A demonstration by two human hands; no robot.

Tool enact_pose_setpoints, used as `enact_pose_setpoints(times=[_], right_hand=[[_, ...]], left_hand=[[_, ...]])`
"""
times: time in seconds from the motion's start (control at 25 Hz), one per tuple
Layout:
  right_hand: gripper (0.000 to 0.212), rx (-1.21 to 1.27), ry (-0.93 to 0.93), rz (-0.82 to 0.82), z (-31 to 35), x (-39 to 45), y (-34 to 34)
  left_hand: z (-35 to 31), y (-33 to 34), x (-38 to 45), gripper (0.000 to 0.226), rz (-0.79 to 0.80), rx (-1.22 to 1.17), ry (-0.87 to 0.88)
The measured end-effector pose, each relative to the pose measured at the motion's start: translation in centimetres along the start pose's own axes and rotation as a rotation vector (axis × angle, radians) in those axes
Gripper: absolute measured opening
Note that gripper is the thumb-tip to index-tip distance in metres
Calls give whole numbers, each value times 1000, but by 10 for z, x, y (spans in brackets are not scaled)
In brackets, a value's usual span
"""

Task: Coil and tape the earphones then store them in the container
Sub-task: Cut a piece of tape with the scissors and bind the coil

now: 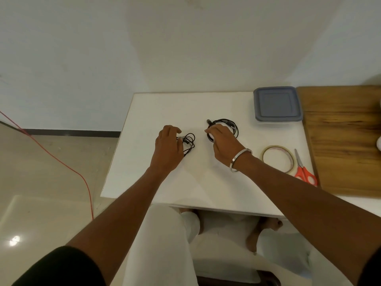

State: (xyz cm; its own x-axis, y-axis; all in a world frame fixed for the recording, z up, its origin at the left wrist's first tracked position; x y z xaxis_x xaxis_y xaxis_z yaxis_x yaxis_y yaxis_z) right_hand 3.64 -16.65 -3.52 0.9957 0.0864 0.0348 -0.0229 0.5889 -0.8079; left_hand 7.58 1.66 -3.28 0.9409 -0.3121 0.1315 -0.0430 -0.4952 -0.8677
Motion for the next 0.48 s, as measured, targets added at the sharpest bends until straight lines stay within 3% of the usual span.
enact_pose_setpoints(times=[0.48], right_hand=[[46, -178, 71, 15, -33, -50, -41]], left_hand=[[-103, 36, -26, 42, 124, 69, 208]])
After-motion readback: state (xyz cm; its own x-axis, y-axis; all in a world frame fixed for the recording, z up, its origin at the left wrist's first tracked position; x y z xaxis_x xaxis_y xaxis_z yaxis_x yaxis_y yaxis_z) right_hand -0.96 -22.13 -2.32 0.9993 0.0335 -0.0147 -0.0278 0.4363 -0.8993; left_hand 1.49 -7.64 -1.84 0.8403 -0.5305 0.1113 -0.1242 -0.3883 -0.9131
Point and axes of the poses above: each hand's wrist, its own x-axis towards the middle knuckle, its own y-axis out of the palm, z = x × y, the point moved 3 cm from there along x, towards the middle knuckle, and after that the axes turned 1 degree about -x, right-handed, at the moved point
